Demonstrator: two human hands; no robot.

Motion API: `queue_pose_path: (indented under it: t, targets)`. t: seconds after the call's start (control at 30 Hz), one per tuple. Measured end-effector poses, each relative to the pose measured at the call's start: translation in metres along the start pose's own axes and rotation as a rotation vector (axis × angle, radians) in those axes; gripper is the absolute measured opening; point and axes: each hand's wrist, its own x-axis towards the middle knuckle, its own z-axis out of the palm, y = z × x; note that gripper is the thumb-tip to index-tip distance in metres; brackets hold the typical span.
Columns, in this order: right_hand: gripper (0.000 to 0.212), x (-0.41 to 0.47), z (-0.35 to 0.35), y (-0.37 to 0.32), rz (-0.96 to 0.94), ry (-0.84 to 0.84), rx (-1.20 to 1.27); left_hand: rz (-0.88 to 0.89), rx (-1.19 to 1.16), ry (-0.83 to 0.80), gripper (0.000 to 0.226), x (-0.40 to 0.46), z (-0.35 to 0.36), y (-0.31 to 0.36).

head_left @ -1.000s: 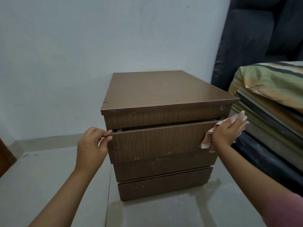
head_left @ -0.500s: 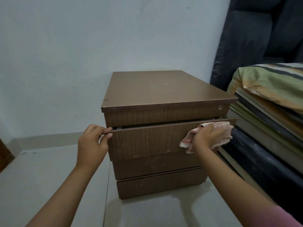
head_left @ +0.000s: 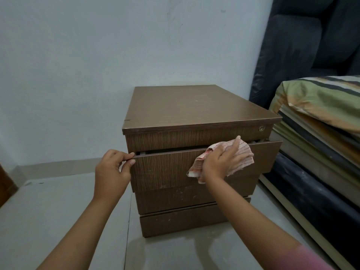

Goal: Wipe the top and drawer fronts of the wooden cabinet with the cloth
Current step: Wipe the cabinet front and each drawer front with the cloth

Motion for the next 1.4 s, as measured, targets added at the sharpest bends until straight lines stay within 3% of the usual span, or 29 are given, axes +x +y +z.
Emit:
queue_pose_path:
  t: [0.7,0.9,1.2,1.3,1.4]
  targets:
    - [0.047,0.120,-0.071,0.032,0.043,0.134,-0.024,-0.001,0.003,-0.008,0.013,-0.001,0.001,0.001]
    - [0.051,0.118,-0.074,0.044,0.153,0.194,0.068,-0.006,0.002,0.002,0.013,-0.001,0.001,0.003]
    - [0.061,0.078,-0.051,0.055,0.286,0.155,0.067,-0.008,0.023,0.010,0.014,-0.002,0.002,0.002]
    - [0.083,0.072,-0.040,0.055,0.205,0.083,0.063,-0.002,0.025,0.013,0.014,-0.002,0.002,0.002]
    - [0.079,0.059,-0.033,0.044,0.015,-0.011,0.008,-0.002,0.018,0.015,0.014,-0.002,0.002,0.002]
